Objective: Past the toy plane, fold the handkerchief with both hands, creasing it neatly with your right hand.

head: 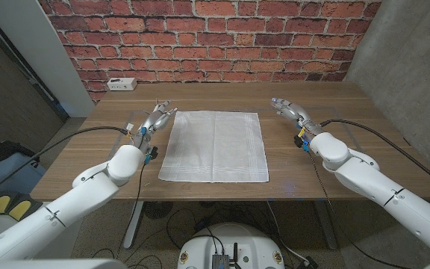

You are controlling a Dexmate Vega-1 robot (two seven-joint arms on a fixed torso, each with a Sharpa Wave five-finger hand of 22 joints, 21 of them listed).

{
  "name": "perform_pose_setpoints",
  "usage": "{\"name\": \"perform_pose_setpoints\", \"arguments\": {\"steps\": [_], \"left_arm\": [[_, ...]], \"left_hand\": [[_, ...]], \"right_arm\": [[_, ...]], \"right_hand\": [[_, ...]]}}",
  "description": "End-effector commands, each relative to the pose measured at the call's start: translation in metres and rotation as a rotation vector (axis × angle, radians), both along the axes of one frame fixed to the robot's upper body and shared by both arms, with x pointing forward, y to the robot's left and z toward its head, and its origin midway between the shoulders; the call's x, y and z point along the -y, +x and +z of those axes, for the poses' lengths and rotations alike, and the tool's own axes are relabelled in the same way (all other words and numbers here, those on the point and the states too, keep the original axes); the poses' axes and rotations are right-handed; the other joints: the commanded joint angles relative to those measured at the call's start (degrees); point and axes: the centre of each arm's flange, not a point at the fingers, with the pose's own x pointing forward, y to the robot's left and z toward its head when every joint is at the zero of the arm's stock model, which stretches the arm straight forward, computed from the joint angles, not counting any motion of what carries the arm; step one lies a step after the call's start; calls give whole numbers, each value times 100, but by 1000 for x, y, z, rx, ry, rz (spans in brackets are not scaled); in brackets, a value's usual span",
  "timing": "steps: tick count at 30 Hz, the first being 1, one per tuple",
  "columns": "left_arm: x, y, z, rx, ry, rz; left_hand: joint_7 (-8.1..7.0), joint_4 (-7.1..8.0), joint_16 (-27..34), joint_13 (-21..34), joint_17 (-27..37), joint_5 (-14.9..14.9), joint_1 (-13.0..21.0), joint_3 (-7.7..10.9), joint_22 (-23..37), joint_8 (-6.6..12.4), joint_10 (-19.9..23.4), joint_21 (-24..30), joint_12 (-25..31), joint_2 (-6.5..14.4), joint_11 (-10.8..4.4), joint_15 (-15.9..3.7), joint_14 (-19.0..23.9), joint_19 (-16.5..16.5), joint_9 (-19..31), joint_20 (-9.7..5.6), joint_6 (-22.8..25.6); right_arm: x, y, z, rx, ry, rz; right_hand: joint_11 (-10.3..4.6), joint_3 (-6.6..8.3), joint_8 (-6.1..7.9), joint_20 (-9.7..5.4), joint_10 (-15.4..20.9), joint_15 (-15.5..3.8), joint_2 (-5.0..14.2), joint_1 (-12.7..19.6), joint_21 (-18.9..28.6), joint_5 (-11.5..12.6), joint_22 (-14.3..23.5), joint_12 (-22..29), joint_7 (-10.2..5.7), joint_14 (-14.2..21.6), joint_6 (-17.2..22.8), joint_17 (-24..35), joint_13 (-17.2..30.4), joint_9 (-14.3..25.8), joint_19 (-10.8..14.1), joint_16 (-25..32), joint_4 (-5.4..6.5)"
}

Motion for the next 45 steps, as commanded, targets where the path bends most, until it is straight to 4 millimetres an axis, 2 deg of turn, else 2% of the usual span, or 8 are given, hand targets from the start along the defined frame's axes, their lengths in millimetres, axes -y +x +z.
{"name": "perform_pose_setpoints", "arguments": {"steps": [1, 16, 19, 20, 25, 28, 33, 45], "left_arm": [[4, -27, -4, 18, 100, 65], [7, -48, -15, 21, 185, 133], [7, -52, -16, 35, 195, 140], [7, -53, -16, 37, 201, 144], [6, -57, -18, 46, 222, 161], [5, -61, -19, 54, 234, 172], [5, -68, -21, 57, 268, 206], [6, -85, -28, 61, 357, 260]], "left_hand": [[-19, -45, -27, 12, 15, -13, 77, -2, 10, -10, 39, -10, 1, -10, -13, -17, -67, -68, 31, 5, 51], [-5, -135, -21, 15, 13, -33, 139, 42, 12, 16, 95, -43, 2, 18, -27, -25, -64, -56, 35, -3, 210], [93, -295, 13, 16, 7, -62, 266, 126, 13, 1, 196, -49, 10, 70, 13, -120, 68, 75, 39, -576, 331], [213, -376, 50, 17, 3, -75, 322, 159, 12, 10, 325, -48, 39, 81, 18, -218, 241, 159, 41, -753, 436], [482, -507, 47, 18, -1, -91, 416, 212, 7, 25, 515, -34, 65, 107, 8, -274, 411, 342, 42, -1074, 640], [564, -620, 30, 18, -4, -92, 506, 249, -6, 39, 615, -36, 70, 108, -27, -304, 462, 451, 39, -1283, 791], [495, -751, 25, 17, -6, -79, 613, 280, -20, 41, 700, -45, 74, 83, -77, -391, 517, 543, 38, -1379, 891], [451, -975, 19, 17, -8, -59, 807, 327, -36, 49, 812, -77, 73, 38, -131, -455, 601, 653, 38, -1379, 1044]], "right_arm": [[-9, -22, -4, 12, -74, -35], [-23, -42, -12, 9, -163, -102], [-26, -46, -13, 13, -175, -106], [-26, -47, -14, 14, -182, -106], [-31, -54, -17, 14, -217, -121], [-33, -58, -19, 14, -237, -132], [-36, -66, -22, 15, -280, -159], [-44, -86, -33, 14, -353, -204]], "right_hand": [[-5, 17, 25, 7, 63, 3, -17, 62, -9, 17, 15, 15, -18, 34, 48, 16, 25, 27, -20, 27, -28], [-11, 54, 29, -34, 106, -37, 35, 109, -2, 26, 15, 23, -41, 62, 93, 24, 28, 29, 1, 36, -32], [-2, 71, 32, -141, 159, -41, 52, 130, 19, 28, 15, 38, -29, 103, 123, 30, 30, 30, 58, 52, -28], [31, 79, 37, -206, 212, -47, 56, 142, 35, 27, 15, 53, 6, 133, 153, 35, 32, 32, 107, 64, -24], [108, 100, 56, -307, 368, -88, 59, 177, 54, 29, 14, 94, 139, 228, 250, 44, 34, 33, 181, 95, -20], [100, 117, 56, -418, 399, -158, 49, 217, 74, 33, 12, 93, 185, 259, 288, 42, 36, 34, 257, 98, -38], [74, 134, 58, -456, 408, -208, 19, 272, 75, 40, 8, 84, 207, 256, 325, 30, 36, 34, 286, 81, -83], [33, 170, 62, -457, 415, -221, -4, 371, 55, 53, 5, 71, 189, 272, 379, 13, 36, 35, 270, 63, -156]]}}
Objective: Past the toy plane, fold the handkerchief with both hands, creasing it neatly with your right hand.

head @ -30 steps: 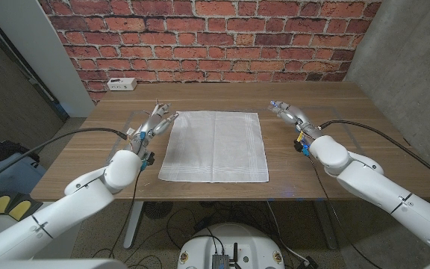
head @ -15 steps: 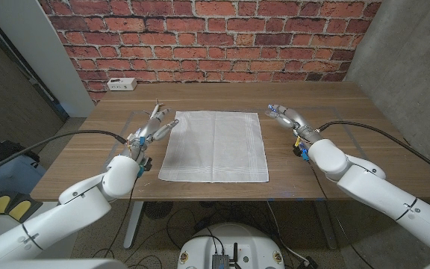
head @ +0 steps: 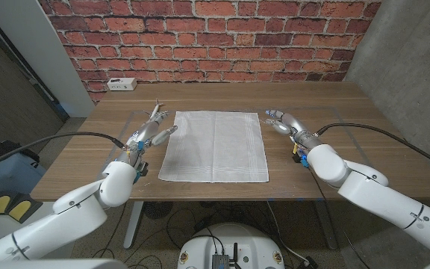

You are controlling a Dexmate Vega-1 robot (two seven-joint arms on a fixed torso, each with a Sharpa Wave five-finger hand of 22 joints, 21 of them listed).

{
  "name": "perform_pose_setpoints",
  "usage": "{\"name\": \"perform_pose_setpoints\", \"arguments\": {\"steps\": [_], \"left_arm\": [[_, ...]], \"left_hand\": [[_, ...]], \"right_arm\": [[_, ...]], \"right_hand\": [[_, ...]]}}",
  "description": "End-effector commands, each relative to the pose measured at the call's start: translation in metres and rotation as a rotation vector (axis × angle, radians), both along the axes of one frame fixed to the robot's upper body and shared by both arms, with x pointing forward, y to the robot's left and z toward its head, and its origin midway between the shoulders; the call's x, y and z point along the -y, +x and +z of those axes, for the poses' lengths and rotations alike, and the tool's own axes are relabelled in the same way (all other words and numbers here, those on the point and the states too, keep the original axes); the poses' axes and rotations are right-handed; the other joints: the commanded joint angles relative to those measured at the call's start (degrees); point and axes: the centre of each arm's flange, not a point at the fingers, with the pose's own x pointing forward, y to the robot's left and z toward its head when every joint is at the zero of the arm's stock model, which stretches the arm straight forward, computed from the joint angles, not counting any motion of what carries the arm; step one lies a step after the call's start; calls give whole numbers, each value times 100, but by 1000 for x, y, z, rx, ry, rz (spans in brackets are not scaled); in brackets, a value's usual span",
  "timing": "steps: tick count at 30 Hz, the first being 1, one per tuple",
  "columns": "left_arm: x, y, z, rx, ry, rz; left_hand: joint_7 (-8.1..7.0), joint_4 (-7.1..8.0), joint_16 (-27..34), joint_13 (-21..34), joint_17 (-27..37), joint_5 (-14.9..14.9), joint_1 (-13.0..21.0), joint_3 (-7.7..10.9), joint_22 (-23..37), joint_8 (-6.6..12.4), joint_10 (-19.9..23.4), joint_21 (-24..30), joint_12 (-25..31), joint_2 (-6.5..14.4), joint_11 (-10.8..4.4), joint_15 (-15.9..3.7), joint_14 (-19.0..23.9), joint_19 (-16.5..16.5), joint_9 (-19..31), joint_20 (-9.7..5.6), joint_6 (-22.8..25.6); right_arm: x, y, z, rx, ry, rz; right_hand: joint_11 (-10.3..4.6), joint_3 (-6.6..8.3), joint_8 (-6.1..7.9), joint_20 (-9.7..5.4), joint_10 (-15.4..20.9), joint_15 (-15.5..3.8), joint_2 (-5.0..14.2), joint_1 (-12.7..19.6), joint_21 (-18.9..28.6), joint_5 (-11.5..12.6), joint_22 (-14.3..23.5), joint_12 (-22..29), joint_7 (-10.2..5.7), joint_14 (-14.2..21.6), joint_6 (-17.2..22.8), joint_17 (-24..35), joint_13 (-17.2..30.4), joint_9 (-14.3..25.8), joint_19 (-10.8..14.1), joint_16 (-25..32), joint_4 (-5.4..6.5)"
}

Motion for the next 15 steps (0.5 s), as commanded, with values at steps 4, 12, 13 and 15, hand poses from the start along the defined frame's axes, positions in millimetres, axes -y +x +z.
{"name": "perform_pose_setpoints", "arguments": {"steps": [4, 12, 13, 15], "left_arm": [[1, -20, -10, 5, 92, 60], [-1, -26, -17, 6, 108, 74], [-1, -26, -17, 4, 104, 81], [-2, -28, -19, 7, 110, 82]], "left_hand": [[-9, -89, 0, 18, 4, 28, 112, 29, 6, 27, 71, -21, 25, 2, -19, -27, 49, 42, 12, -247, 82], [-51, -141, -3, 19, 3, 29, 163, 34, 6, 17, 105, -31, 22, -3, -34, -61, 76, 81, 13, -257, 110], [-55, -144, -4, 19, 3, 29, 166, 34, 6, 17, 110, -33, 23, -3, -37, -61, 76, 81, 13, -256, 112], [-69, -170, -5, 19, 3, 30, 194, 36, 5, 28, 130, -40, 22, -5, -40, -62, 91, 97, 14, -258, 168]], "right_arm": [[-11, -22, -13, -4, -84, -51], [-19, -29, -17, -4, -130, -75], [-20, -29, -17, -6, -134, -77], [-22, -32, -18, -6, -154, -85]], "right_hand": [[-21, 17, 40, 2, 42, -55, 1, 93, 3, 55, 19, 2, -12, 28, 75, 1, 8, 7, 5, -17, -55], [-31, 23, 42, 9, 57, -65, 4, 120, -2, 56, 19, 0, -8, 39, 104, 1, 9, 8, 6, -19, -65], [-34, 24, 41, 7, 59, -66, 5, 124, -3, 56, 19, 0, -5, 39, 104, 1, 9, 8, 7, -20, -67], [-73, 28, 42, 8, 66, -68, 5, 138, -6, 58, 19, -1, -13, 41, 118, 1, 10, 9, 6, -23, -73]]}}
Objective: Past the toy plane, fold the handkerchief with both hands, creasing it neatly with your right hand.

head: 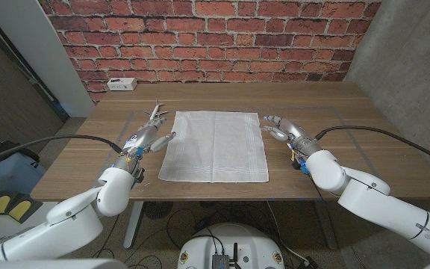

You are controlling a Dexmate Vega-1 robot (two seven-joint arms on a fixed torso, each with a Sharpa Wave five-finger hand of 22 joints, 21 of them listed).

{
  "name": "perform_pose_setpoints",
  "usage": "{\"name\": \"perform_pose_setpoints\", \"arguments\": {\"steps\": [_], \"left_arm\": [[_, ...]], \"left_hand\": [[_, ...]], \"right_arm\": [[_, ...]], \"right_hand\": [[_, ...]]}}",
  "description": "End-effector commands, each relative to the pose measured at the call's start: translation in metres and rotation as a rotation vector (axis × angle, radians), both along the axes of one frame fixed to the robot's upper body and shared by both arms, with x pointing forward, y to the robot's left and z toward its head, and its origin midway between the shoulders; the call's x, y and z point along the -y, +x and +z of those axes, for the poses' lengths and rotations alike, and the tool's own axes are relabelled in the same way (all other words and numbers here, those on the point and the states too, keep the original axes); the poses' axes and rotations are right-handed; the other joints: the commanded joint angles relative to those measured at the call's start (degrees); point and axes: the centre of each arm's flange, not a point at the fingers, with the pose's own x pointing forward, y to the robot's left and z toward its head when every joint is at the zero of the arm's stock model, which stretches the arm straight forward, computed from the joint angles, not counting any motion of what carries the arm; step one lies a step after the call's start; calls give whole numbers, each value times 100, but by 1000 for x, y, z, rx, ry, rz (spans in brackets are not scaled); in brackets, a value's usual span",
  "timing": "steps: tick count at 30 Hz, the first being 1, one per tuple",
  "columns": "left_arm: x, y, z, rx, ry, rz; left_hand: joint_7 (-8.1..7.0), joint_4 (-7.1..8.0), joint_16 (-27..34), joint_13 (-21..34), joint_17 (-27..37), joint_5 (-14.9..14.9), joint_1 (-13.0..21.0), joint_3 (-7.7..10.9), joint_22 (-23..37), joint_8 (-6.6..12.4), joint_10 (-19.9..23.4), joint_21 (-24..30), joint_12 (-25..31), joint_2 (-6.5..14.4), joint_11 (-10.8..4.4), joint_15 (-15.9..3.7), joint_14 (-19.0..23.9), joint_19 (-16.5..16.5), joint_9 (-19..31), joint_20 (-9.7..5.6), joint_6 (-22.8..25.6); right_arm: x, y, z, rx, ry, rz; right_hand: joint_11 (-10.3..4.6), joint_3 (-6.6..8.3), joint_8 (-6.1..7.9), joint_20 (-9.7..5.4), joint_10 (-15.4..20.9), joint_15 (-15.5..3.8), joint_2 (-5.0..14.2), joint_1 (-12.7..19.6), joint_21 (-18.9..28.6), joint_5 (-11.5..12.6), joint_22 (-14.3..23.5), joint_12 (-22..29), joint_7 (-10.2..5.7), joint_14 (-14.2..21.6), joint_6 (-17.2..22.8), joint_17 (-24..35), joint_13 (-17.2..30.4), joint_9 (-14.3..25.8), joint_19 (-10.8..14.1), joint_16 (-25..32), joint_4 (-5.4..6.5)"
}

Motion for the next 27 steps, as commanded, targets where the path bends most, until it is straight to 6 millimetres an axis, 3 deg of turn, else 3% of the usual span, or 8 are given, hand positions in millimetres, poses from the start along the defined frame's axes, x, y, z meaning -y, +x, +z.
{"name": "perform_pose_setpoints", "arguments": {"steps": [1, 7, 15, 19, 21, 27], "left_arm": [[-2, -10, -8, 2, 31, 29], [-3, -13, -10, -2, 47, 46], [-2, -23, -12, 8, 85, 84], [-1, -27, -14, 10, 108, 108], [0, -29, -15, 11, 127, 114], [2, -34, -18, 11, 160, 151]], "left_hand": [[-19, -60, -3, 19, 2, 30, 106, 13, 4, 33, 82, -19, 22, 2, 7, -13, 44, 39, 15, -249, 137], [-42, -96, -1, 19, 1, 31, 148, 16, 4, 24, 120, -29, 25, -5, -14, -32, 76, 68, 16, -239, 158], [-132, -184, 11, 20, -1, 38, 282, 30, 1, 47, 239, -52, 38, -29, -63, -58, 191, 150, 19, -181, 319], [-180, -250, 28, 20, -4, 43, 473, 47, -1, 63, 416, -60, 61, -74, -138, -219, 370, 316, 23, -180, 490], [-218, -266, 37, 20, -5, 43, 561, 49, -1, 73, 503, -61, 74, -101, -169, -276, 467, 396, 25, -187, 573], [-254, -279, 58, 22, -4, 29, 829, 19, 3, 94, 825, -79, 122, -222, -276, -344, 786, 612, 31, -197, 851]], "right_arm": [[-11, -12, -5, -3, -71, -38], [-15, -18, -9, 4, -102, -51], [-16, -31, -15, 26, -128, -83], [-18, -37, -19, 30, -146, -93], [-19, -39, -21, 29, -155, -97], [-23, -47, -27, 40, -183, -121]], "right_hand": [[-55, 6, 41, 8, 39, -44, 7, 98, -6, 58, 18, 0, 1, 13, 59, 0, 10, 10, 8, -23, -52], [-93, 18, 43, 1, 51, -81, 4, 139, -10, 62, 18, -4, -40, 28, 89, -4, 11, 11, 12, -25, -73], [-174, 91, 91, -16, 275, -165, -38, 378, 19, 92, 17, 42, -97, 223, 342, -27, 10, 15, 157, 0, -200], [-234, 116, 106, -6, 380, -205, -88, 517, 36, 106, 16, 54, -115, 316, 460, -39, 9, 16, 251, 3, -258], [-159, 132, 100, 73, 464, -157, -147, 663, 60, 118, 14, 53, -65, 419, 535, -48, 5, 17, 377, 6, -294], [-184, 132, 134, 147, 667, -165, -279, 906, 77, 117, 9, 72, -47, 587, 768, -59, 0, 19, 547, 5, -326]]}}
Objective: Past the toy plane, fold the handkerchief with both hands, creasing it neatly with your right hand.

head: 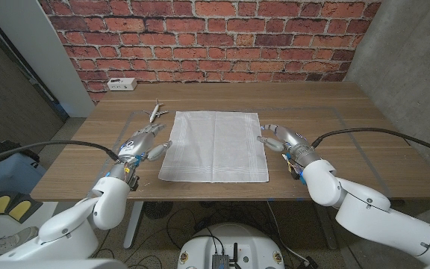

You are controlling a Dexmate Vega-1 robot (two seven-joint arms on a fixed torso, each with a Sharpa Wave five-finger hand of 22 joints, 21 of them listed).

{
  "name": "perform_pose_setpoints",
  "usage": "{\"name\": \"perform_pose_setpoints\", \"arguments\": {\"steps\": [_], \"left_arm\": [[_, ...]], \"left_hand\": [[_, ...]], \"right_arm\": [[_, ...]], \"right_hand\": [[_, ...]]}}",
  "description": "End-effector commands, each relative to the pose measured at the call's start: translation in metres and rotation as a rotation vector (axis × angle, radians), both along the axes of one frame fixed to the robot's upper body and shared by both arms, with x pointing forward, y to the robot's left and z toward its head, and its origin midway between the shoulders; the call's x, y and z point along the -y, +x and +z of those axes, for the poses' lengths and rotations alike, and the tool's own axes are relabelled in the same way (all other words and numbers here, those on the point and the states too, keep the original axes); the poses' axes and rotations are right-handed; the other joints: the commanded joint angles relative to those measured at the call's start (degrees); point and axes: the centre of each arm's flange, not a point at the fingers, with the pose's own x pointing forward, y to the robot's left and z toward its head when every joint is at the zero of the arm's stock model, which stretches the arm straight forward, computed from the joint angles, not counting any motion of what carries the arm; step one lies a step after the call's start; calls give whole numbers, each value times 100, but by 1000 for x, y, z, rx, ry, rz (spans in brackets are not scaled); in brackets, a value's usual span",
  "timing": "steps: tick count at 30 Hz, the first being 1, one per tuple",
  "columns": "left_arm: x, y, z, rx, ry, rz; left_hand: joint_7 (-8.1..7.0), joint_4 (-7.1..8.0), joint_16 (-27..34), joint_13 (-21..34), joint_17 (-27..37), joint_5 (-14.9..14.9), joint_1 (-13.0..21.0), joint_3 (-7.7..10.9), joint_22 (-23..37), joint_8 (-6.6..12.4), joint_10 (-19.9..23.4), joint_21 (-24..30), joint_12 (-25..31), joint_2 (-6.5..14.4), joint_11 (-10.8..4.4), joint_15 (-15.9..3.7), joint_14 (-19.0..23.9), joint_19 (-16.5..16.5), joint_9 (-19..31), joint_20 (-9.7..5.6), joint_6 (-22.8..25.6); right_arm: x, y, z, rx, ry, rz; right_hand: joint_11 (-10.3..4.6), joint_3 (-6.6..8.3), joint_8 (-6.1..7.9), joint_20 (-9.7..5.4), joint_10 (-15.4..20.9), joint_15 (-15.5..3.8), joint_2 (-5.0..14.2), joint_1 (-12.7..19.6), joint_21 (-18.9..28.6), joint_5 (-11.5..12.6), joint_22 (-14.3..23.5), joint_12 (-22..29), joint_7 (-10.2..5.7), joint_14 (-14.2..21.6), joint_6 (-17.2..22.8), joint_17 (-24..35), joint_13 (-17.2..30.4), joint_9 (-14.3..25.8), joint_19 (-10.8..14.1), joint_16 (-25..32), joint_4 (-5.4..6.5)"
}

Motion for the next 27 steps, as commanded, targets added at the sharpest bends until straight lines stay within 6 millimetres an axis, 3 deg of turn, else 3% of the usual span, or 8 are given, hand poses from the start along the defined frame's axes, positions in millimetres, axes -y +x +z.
{"name": "perform_pose_setpoints", "arguments": {"steps": [1, 6, 10, 14, 18, 22, 27], "left_arm": [[6, -12, -7, 1, 69, 59], [7, -15, -9, 8, 97, 93], [8, -17, -9, 9, 112, 116], [9, -17, -9, 11, 135, 136], [11, -17, -9, 0, 161, 151], [12, -16, -10, -21, 172, 158], [13, -16, -10, -25, 193, 184]], "left_hand": [[-20, -28, 32, 22, -5, 28, 162, -14, 2, 29, 172, -14, 35, -64, -35, -137, 169, 125, 32, -193, 133], [-92, -42, 26, 24, -5, 23, 292, -26, 3, 37, 253, -39, 35, -129, -75, -212, 258, 163, 34, -163, 227], [-156, -47, -24, 25, -8, 16, 406, -41, 5, 32, 261, -70, 9, -194, -102, -293, 212, 168, 37, -15, 277], [-217, -51, -33, 26, -11, 5, 535, -50, 9, 30, 325, -87, 7, -249, -151, -347, 244, 208, 40, 55, 324], [-211, -34, 7, 39, -7, -20, 938, -108, 64, 66, 646, 48, 50, -394, -202, -403, 553, 693, 54, -161, 602], [-200, -31, 20, 45, -4, -26, 1079, -140, 80, 82, 796, 77, 81, -445, -208, -430, 683, 783, 59, -194, 721], [-125, -15, 21, 68, 4, -22, 1325, -208, 99, 156, 1009, 74, 120, -531, -190, -410, 837, 800, 78, -191, 1048]], "right_arm": [[-5, -17, -10, 29, -58, -57], [-8, -24, -15, 40, -83, -92], [-10, -30, -17, 53, -98, -115], [-12, -35, -20, 87, -120, -143], [-14, -38, -22, 96, -135, -158], [-17, -42, -23, 86, -145, -161], [-21, -45, -25, 73, -162, -174]], "right_hand": [[-5, -2, 47, 80, 205, 2, -107, 262, 31, 52, 7, 31, 1, 145, 204, -7, 14, 20, 152, 28, -59], [-103, 25, 31, 287, 315, -78, -223, 593, 23, 48, 9, 11, -52, 312, 292, -9, 11, 24, 261, 31, -81], [-165, 49, 25, 448, 383, -114, -303, 866, 4, 30, 16, -6, -91, 434, 352, -2, 13, 28, 294, 40, -83], [-195, 47, 66, 514, 551, -217, -436, 1193, 20, -20, 25, 8, -132, 663, 558, 11, 19, 33, 425, 87, -81], [-140, 24, 95, 392, 740, -279, -538, 1482, 38, -66, 33, 33, -150, 884, 757, 36, 30, 38, 552, 144, -65], [-72, -28, 101, 82, 851, -270, -624, 1720, 75, -109, 37, 33, -127, 994, 908, 60, 45, 45, 727, 164, -39], [-93, -69, 127, -34, 1035, -353, -645, 1920, 92, -120, 41, 74, -159, 1201, 1089, 92, 64, 51, 840, 240, -17]]}}
